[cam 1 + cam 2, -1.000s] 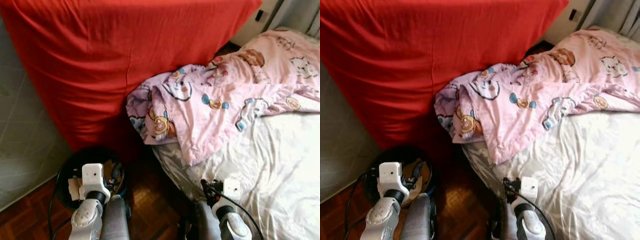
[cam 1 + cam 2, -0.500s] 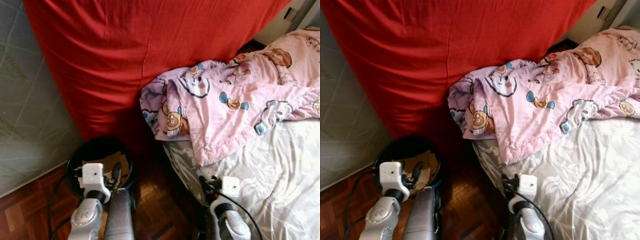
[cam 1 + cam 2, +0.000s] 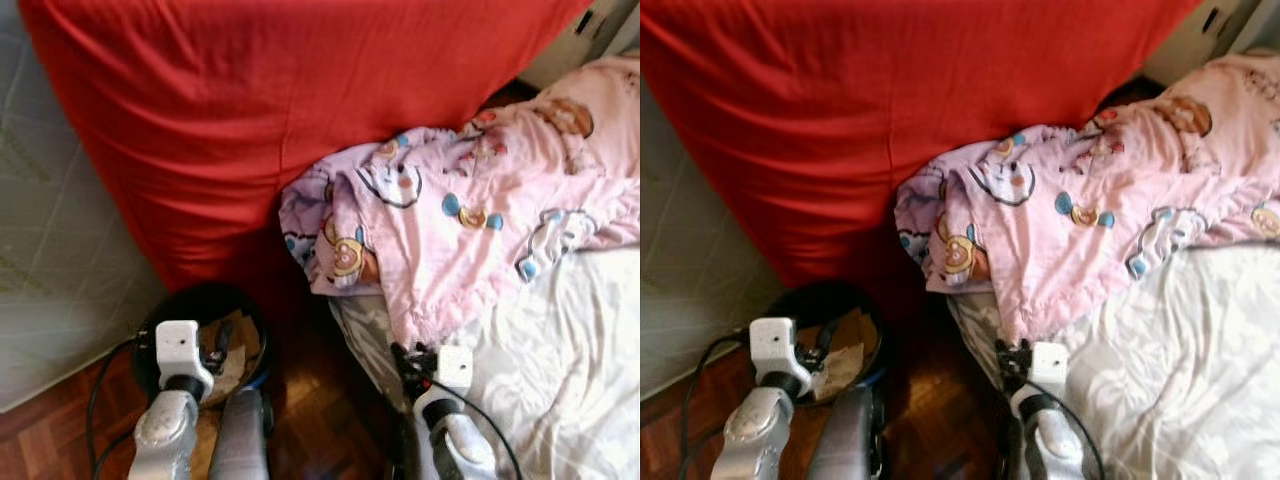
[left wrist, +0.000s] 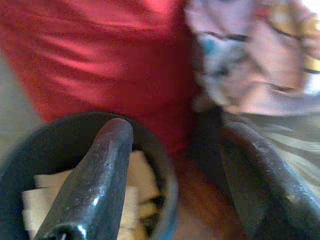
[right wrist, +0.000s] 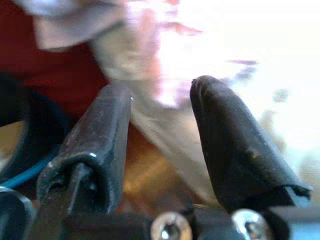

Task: Clean up the room

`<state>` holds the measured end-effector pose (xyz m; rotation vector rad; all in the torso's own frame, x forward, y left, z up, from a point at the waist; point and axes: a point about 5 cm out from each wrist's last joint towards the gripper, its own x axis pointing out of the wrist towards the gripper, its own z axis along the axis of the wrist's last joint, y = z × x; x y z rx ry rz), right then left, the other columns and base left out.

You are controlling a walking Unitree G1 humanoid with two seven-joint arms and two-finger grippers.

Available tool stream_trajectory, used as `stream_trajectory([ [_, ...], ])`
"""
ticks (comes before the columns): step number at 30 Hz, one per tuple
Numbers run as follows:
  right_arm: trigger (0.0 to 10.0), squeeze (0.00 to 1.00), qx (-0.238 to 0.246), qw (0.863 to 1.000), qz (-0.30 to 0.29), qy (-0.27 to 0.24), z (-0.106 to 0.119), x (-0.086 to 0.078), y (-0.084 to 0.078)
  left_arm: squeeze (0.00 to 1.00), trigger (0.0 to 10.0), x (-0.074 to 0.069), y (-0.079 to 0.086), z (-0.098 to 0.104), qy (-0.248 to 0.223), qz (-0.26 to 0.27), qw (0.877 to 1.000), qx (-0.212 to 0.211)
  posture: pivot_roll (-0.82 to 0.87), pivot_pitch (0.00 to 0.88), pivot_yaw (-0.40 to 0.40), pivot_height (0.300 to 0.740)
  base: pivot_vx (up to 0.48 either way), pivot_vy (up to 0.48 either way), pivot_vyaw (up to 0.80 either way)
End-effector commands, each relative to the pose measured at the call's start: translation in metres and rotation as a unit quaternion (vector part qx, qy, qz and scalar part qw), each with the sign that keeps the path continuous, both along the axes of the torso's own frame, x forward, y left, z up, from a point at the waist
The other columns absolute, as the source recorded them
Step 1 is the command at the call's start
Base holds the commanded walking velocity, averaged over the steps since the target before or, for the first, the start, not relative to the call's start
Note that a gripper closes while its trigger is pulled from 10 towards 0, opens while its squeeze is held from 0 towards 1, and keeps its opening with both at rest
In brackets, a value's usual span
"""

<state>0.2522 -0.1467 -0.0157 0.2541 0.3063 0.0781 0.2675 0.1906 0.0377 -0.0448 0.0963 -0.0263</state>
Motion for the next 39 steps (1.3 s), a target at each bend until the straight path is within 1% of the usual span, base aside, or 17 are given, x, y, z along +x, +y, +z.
stream_trajectory([
  [1, 10.0, 0.0, 0.007, 1.0, 0.007, 0.016, -0.005, -0.005, 0.005, 0.0, 10.0, -0.004, 0.005, -0.004, 0.009, 0.005, 1.0, 0.005, 0.08, 0.233, -0.034, 0.599, 0.0, 0.0, 0.0],
  [4, 10.0, 0.0, 0.006, 1.0, 0.007, 0.019, -0.004, -0.002, 0.005, 0.0, 10.0, -0.005, 0.005, -0.003, 0.008, 0.005, 1.0, 0.006, 0.09, 0.239, -0.031, 0.599, 0.0, 0.0, 0.0],
  [5, 10.0, 0.66, 0.007, 1.0, 0.007, 0.02, -0.003, 0.002, 0.005, 0.0, 10.0, -0.006, 0.006, -0.003, 0.007, 0.005, 1.0, 0.007, 0.09, 0.245, -0.029, 0.599, 0.0, 0.0, 0.0],
  [6, 10.0, 0.66, 0.007, 1.0, 0.007, 0.02, -0.003, 0.002, 0.005, 0.0, 10.0, -0.006, 0.006, -0.003, 0.007, 0.005, 1.0, 0.007, 0.09, 0.245, -0.029, 0.599, 0.0, 0.0, 0.0],
  [7, 10.0, 1.0, 0.007, 1.0, 0.005, 0.023, -0.002, 0.005, 0.005, 0.0, 10.0, -0.007, 0.006, -0.003, 0.007, 0.005, 1.0, 0.007, 0.1, 0.251, -0.027, 0.599, 0.0, 0.0, 0.0],
  [11, 10.0, 1.0, 0.029, 0.999, -0.019, 0.04, 0.001, 0.017, 0.004, 0.0, 10.0, -0.011, 0.006, -0.002, 0.006, 0.003, 1.0, 0.01, 0.12, 0.271, -0.022, 0.599, 0.0, 0.0, 0.0],
  [12, 10.0, 1.0, 0.03, 0.999, -0.02, 0.041, 0.002, 0.018, 0.004, 0.0, 10.0, -0.012, 0.006, -0.002, 0.005, 0.002, 1.0, 0.01, 0.12, 0.279, -0.02, 0.599, 0.0, 0.0, 0.0],
  [14, 10.0, 1.0, 0.036, 0.998, -0.027, 0.045, 0.008, 0.029, 0.005, 0.0, 10.0, -0.015, 0.008, 0.0, 0.003, 0.002, 1.0, 0.014, 0.15, 0.304, -0.017, 0.599, 0.0, 0.0, 0.0],
  [16, 10.0, 1.0, 0.037, 0.998, -0.03, 0.045, 0.01, 0.033, 0.004, 0.0, 10.0, -0.015, 0.009, 0.001, 0.003, 0.002, 1.0, 0.015, 0.15, 0.309, -0.016, 0.599, 0.0, 0.0, 0.0],
  [20, 10.0, 1.0, 0.043, 0.997, -0.048, 0.042, 0.02, 0.046, 0.003, 0.0, 10.0, -0.026, 0.014, 0.007, -0.001, 0.007, 1.0, 0.021, 0.18, 0.361, -0.016, 0.599, 0.0, 0.0, 0.0],
  [21, 10.0, 0.95, 0.045, 0.997, -0.05, 0.041, 0.022, 0.048, 0.003, 0.0, 10.0, -0.028, 0.015, 0.008, -0.002, 0.008, 1.0, 0.021, 0.19, 0.367, -0.015, 0.599, 0.0, 0.0, 0.0],
  [22, 10.0, 0.95, 0.045, 0.997, -0.05, 0.041, 0.022, 0.048, 0.003, 0.0, 10.0, -0.028, 0.015, 0.008, -0.002, 0.008, 1.0, 0.021, 0.19, 0.367, -0.015, 0.599, 0.0, 0.0, 0.0],
  [23, 10.0, 0.45, 0.045, 0.997, -0.053, 0.038, 0.025, 0.052, 0.003, 0.0, 10.0, -0.032, 0.015, 0.011, -0.004, 0.009, 1.0, 0.022, 0.2, 0.385, -0.014, 0.599, 0.0, 0.0, 0.0],
  [24, 10.0, 0.0, 0.042, 0.997, -0.054, 0.036, 0.026, 0.053, 0.002, 0.0, 10.0, -0.034, 0.015, 0.012, -0.005, 0.009, 1.0, 0.022, 0.2, 0.394, -0.014, 0.599, 0.0, 0.0, 0.0],
  [31, 10.0, 0.0, 0.019, 0.995, -0.089, 0.027, 0.034, 0.061, -0.008, 0.0, 10.0, -0.046, 0.012, 0.023, -0.01, 0.01, 1.0, 0.021, 0.23, 0.447, -0.012, 0.599, 0.0, 0.0, 0.0],
  [37, 10.0, 0.0, -0.002, 0.997, -0.078, 0.013, 0.041, 0.067, -0.008, 0.0, 10.0, -0.053, 0.008, 0.034, -0.015, 0.01, 1.0, 0.018, 0.26, 0.487, -0.019, 0.599, 0.0, 0.0, 0.0],
  [39, 10.0, 0.0, -0.008, 0.997, -0.075, 0.008, 0.044, 0.07, -0.008, 0.0, 10.0, -0.058, 0.005, 0.038, -0.016, 0.012, 1.0, 0.015, 0.27, 0.498, -0.022, 0.599, 0.0, 0.0, 0.0],
])
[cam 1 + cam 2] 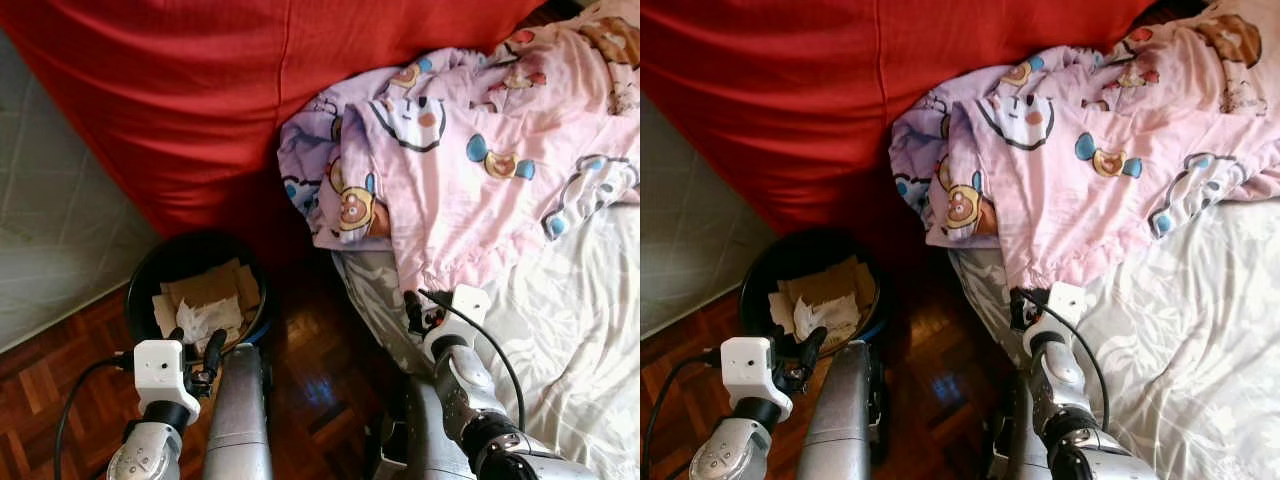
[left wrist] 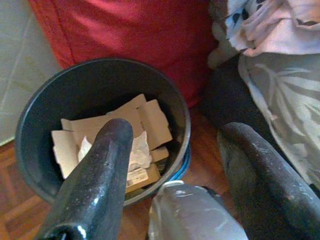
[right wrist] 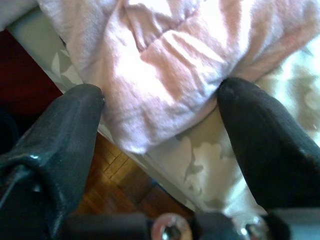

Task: Clean up the room

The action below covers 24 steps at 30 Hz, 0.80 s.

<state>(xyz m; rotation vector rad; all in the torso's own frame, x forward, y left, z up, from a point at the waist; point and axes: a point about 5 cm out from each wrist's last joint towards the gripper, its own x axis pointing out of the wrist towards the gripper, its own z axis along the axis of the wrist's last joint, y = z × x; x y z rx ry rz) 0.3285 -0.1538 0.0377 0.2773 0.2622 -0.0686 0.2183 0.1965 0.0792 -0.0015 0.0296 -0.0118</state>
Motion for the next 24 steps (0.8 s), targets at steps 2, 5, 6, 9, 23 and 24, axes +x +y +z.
stream_trajectory([
  [2, 10.0, 0.0, -0.006, 1.0, 0.006, 0.012, -0.006, -0.004, 0.0, 0.0, 10.0, -0.013, -0.004, -0.002, 0.018, 0.006, 1.0, -0.009, 0.28, 0.509, -0.028, 0.599, 0.0, 0.0, 0.0],
  [5, 10.0, 0.0, 0.01, 1.0, 0.014, -0.001, 0.0, 0.001, 0.003, 0.0, 10.0, -0.016, -0.005, -0.001, 0.021, 0.012, 1.0, -0.013, 0.29, 0.514, -0.031, 0.599, 0.0, 0.0, 0.0],
  [6, 10.0, 0.0, 0.011, 1.0, 0.017, -0.004, 0.001, 0.002, 0.004, 0.0, 10.0, -0.018, -0.005, -0.001, 0.022, 0.013, 1.0, -0.013, 0.29, 0.517, -0.033, 0.599, 0.0, 0.0, 0.0],
  [9, 10.0, 0.0, 0.004, 1.0, 0.029, -0.005, 0.003, 0.004, 0.007, 0.0, 10.0, -0.021, -0.006, -0.001, 0.027, 0.018, 0.999, -0.016, 0.29, 0.526, -0.037, 0.599, 0.0, 0.0, 0.0],
  [23, 0.0, 0.0, -0.055, 0.997, 0.054, 0.012, 0.0, 0.002, -0.006, 0.0, 10.0, -0.028, -0.017, -0.003, 0.045, 0.028, 0.998, -0.033, 0.25, 0.542, -0.086, 0.599, 0.0, 0.0, 0.0],
  [24, 0.0, 0.0, -0.057, 0.997, 0.053, 0.014, 0.0, 0.001, -0.009, 0.0, 10.0, -0.029, -0.018, -0.004, 0.047, 0.029, 0.998, -0.036, 0.25, 0.543, -0.093, 0.599, 0.0, 0.0, 0.0],
])
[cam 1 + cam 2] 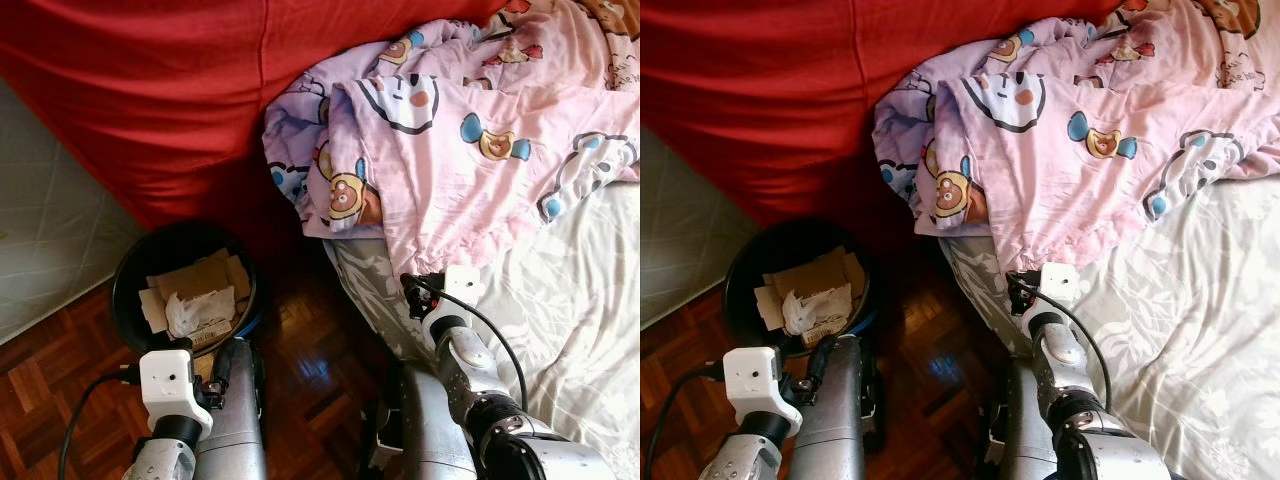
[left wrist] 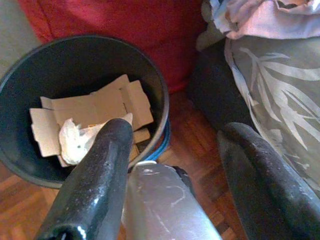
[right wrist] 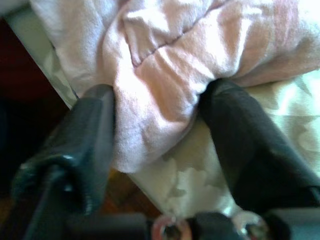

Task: Clean up the room

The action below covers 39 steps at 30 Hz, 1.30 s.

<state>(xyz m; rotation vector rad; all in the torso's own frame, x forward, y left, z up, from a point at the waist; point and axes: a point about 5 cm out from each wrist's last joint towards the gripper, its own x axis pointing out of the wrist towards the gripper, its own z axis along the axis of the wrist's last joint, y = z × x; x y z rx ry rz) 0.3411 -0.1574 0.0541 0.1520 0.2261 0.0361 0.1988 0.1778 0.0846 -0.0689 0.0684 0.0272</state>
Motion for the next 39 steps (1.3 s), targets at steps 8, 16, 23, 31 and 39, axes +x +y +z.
stream_trajectory([
  [8, 0.0, 0.0, -0.013, 0.999, 0.0, 0.046, -0.022, -0.016, -0.01, 0.0, 10.0, -0.016, -0.001, -0.013, 0.037, 0.013, 0.999, -0.007, 0.24, 0.551, -0.108, 0.599, 0.0, 0.0, 0.0],
  [16, 0.0, 0.0, 0.026, 0.999, 0.004, 0.047, -0.025, -0.019, -0.005, 0.0, 10.0, -0.016, -0.004, -0.015, 0.04, 0.015, 0.999, -0.009, 0.23, 0.55, -0.117, 0.599, 0.0, 0.0, 0.0],
  [23, 0.0, 0.0, 0.028, 0.998, -0.005, 0.051, -0.028, -0.022, -0.009, 0.0, 10.0, -0.013, -0.002, -0.021, 0.044, 0.018, 0.999, -0.008, 0.23, 0.523, -0.122, 0.599, 0.0, 0.0, 0.0],
  [31, 0.0, 0.0, 0.034, 0.998, -0.042, 0.029, -0.031, -0.03, -0.03, 0.0, 10.0, 0.005, 0.011, -0.035, 0.052, 0.03, 0.998, -0.003, 0.2, 0.407, -0.128, 0.599, 0.0, 0.0, 0.0],
  [39, 0.0, 0.0, 0.031, 0.998, -0.054, -0.001, -0.038, -0.049, -0.044, 0.0, 10.0, 0.025, 0.021, -0.052, 0.069, 0.037, 0.997, -0.001, 0.14, 0.294, -0.114, 0.599, 0.0, 0.0, 0.0],
])
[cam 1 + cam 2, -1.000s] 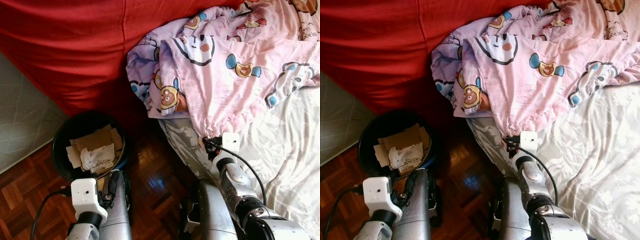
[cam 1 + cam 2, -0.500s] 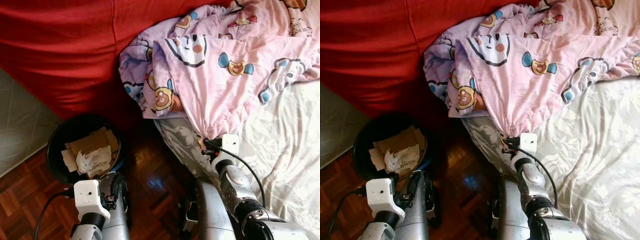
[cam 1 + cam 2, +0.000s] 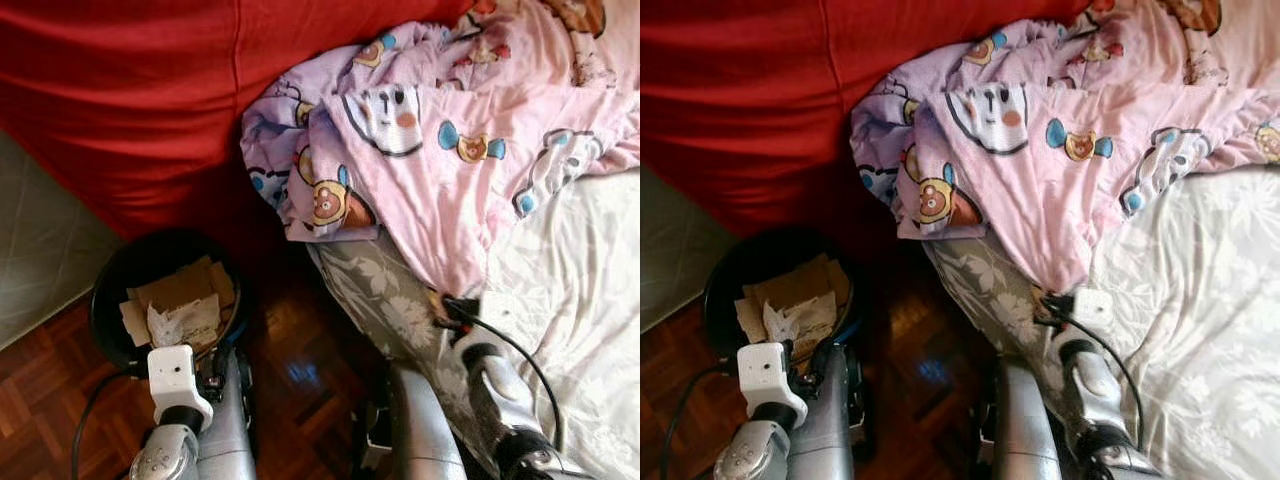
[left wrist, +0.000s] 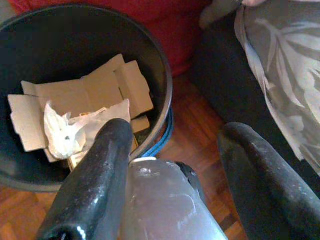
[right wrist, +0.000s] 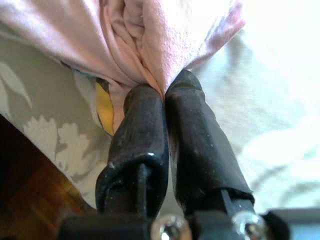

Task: Clean up the room

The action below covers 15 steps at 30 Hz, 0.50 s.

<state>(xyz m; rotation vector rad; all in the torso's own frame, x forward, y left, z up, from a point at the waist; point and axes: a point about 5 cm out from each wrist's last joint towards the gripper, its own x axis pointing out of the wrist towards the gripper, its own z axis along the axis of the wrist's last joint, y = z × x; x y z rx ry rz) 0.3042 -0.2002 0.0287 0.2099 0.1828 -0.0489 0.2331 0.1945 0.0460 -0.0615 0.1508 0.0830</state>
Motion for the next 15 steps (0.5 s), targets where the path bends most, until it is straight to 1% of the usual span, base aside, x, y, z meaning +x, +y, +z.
stream_trajectory([
  [1, 0.0, 0.0, 0.006, 1.0, -0.006, 0.014, -0.013, -0.014, -0.001, 0.0, 10.0, -0.009, 0.006, -0.015, 0.028, 0.011, 1.0, -0.005, 0.14, 0.294, -0.114, 0.599, 0.0, 0.0, 0.0],
  [2, 0.2, 0.0, 0.004, 1.0, -0.004, 0.01, -0.014, -0.016, 0.0, 0.0, 10.0, -0.007, 0.007, -0.016, 0.029, 0.012, 1.0, -0.003, 0.14, 0.269, -0.104, 0.599, 0.0, 0.0, 0.0],
  [3, 6.5, 0.0, 0.002, 1.0, -0.003, 0.006, -0.015, -0.019, 0.001, 0.0, 10.0, -0.004, 0.01, -0.018, 0.031, 0.012, 0.999, -0.001, 0.13, 0.247, -0.094, 0.599, 0.0, 0.0, 0.0],
  [4, 6.5, 0.0, 0.001, 1.0, -0.003, 0.004, -0.015, -0.02, 0.002, 0.0, 10.0, -0.001, 0.012, -0.019, 0.032, 0.012, 0.999, 0.0, 0.13, 0.24, -0.091, 0.599, 0.0, 0.0, 0.0],
  [5, 10.0, 0.0, 0.01, 1.0, -0.002, -0.001, -0.017, -0.024, 0.006, 0.0, 10.0, 0.004, 0.015, -0.022, 0.035, 0.01, 0.999, 0.004, 0.12, 0.215, -0.078, 0.599, 0.0, 0.0, 0.0],
  [6, 10.0, 0.0, 0.015, 1.0, -0.002, -0.005, -0.017, -0.025, 0.008, 0.0, 10.0, 0.007, 0.017, -0.024, 0.037, 0.008, 0.999, 0.007, 0.12, 0.199, -0.069, 0.599, 0.0, 0.0, 0.0],
  [8, 10.0, 0.0, 0.019, 1.0, -0.005, -0.007, -0.016, -0.025, 0.01, 0.0, 10.0, 0.01, 0.019, -0.025, 0.039, 0.007, 0.999, 0.008, 0.12, 0.185, -0.062, 0.599, 0.0, 0.0, 0.0],
  [11, 10.0, 0.0, 0.025, 1.0, -0.001, -0.016, -0.015, -0.026, 0.016, 0.0, 10.0, 0.013, 0.022, -0.029, 0.048, 0.003, 0.999, 0.012, 0.11, 0.155, -0.047, 0.619, 0.0, 0.0, 0.0],
  [15, 10.0, 0.0, 0.029, 0.999, -0.004, -0.015, -0.016, -0.027, 0.018, 0.0, 10.0, 0.015, 0.024, -0.033, 0.055, 0.004, 0.998, 0.014, 0.11, 0.133, -0.041, 0.644, 0.0, 0.0, 0.0],
])
